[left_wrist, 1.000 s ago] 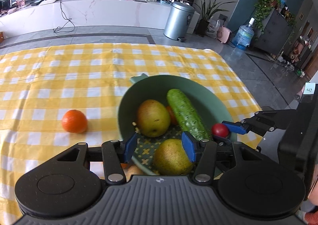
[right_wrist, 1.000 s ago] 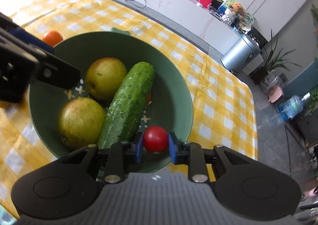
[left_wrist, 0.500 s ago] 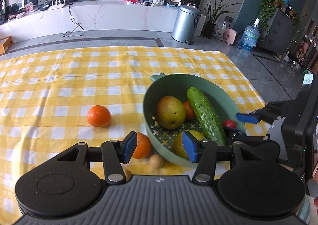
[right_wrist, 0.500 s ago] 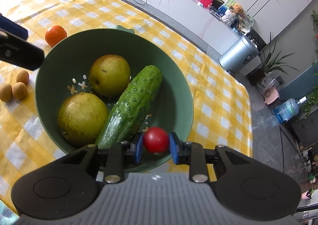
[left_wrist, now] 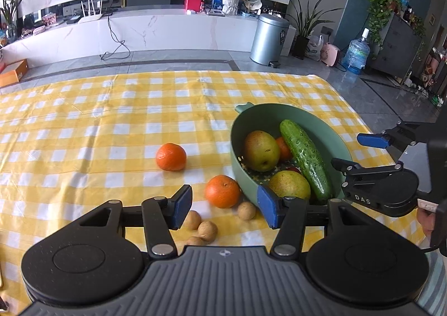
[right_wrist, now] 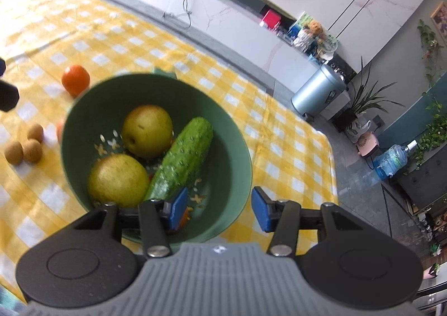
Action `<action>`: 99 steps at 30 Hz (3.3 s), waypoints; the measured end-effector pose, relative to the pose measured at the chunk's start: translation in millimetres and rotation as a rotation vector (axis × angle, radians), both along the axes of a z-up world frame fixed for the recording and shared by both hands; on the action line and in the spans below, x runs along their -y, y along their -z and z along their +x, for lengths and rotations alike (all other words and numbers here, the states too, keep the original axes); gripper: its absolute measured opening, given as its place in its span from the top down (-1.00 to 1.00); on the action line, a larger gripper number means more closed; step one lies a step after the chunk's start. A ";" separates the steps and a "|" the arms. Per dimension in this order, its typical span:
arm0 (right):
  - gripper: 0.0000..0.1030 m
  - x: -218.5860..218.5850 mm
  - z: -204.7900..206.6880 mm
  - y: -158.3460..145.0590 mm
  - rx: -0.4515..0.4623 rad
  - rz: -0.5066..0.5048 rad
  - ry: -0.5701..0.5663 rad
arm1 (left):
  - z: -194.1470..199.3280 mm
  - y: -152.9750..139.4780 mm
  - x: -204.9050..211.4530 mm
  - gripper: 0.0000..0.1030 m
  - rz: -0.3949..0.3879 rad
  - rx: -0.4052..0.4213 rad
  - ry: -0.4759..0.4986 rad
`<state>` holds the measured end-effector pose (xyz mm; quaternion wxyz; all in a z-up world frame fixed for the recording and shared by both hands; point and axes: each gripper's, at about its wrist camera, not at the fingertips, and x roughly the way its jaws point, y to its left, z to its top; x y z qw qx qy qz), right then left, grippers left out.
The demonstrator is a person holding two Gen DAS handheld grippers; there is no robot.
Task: Organize fruits
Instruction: 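Lift both tools away from the colander toward the brown longans, then grasp a brown longan with the left tool while the right tool grasps another longan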
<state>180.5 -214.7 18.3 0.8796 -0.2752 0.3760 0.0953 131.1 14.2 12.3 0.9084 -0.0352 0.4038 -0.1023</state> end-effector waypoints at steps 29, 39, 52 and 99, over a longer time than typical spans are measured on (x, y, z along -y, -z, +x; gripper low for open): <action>-0.25 -55.8 -97.3 32.9 -0.012 0.617 0.060 | -32.1 30.8 -39.9 -0.26 -0.030 0.116 0.042; 0.02 -63.4 -85.5 45.7 -0.027 0.609 0.050 | -22.8 51.8 -57.4 -0.23 -0.088 0.080 -0.003; 0.23 -77.3 -65.6 63.5 -0.102 0.619 0.050 | -10.5 74.0 -60.6 -0.11 -0.108 0.020 -0.015; 0.45 -65.3 -27.2 90.6 -0.079 0.679 0.324 | -3.6 91.4 -41.0 0.48 -0.004 -0.017 0.036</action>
